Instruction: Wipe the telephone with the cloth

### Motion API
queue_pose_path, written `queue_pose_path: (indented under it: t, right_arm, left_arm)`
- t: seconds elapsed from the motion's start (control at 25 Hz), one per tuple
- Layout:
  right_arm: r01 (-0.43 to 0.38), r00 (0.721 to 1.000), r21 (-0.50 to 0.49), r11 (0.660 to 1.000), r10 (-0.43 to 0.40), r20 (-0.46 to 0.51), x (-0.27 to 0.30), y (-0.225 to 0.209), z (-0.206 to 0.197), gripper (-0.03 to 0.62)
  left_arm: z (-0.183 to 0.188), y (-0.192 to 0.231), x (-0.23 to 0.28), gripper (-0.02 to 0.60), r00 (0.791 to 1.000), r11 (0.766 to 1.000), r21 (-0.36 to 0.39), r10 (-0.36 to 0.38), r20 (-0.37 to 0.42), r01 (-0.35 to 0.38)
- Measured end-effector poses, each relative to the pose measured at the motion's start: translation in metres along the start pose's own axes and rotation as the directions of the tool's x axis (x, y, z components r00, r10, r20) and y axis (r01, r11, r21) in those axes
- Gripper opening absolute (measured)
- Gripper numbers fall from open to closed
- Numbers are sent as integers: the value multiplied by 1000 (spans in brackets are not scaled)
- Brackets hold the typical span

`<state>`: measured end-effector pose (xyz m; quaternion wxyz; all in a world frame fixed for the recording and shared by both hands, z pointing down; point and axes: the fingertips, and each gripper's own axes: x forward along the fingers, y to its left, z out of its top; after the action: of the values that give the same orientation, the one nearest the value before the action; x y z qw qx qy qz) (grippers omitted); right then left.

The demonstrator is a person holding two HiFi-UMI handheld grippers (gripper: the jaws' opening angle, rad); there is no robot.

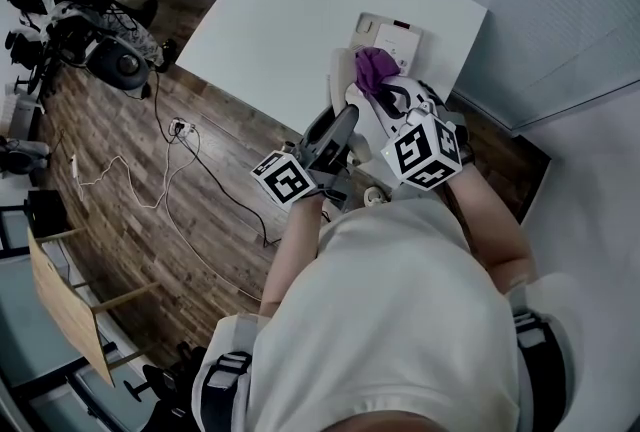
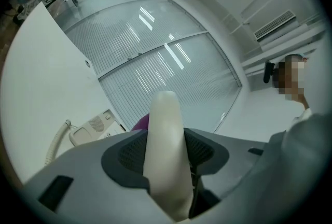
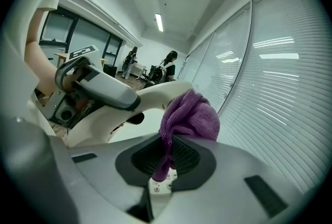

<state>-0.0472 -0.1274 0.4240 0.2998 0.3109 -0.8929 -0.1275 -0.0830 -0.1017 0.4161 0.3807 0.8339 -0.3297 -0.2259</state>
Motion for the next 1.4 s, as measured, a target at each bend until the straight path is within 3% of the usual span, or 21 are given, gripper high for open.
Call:
queue_pose_path:
  t: [0.52,0.72,1.12,1.4]
  right_arm:
    - [-71,997,-80,994,70,-13,-1,27,-4,44]
    - [-96,995,-159,983,91,-33,0,38,-6,44]
    - [-121,992,-330,936,107,-61,2,50,-9,44]
    - [-143,990,-443,885,120,-80,-1,57,-10,44]
  left_arm:
    - [8,5,-1,225,999,1000,-23,17,44,-16]
    - [5,5,0,225,999,1000,-19,15,29,-15]
    - [6,7,1,225,999,1000,-17,24,23,-23]
    - [9,5,-3,225,999,999,14,40,18,-40]
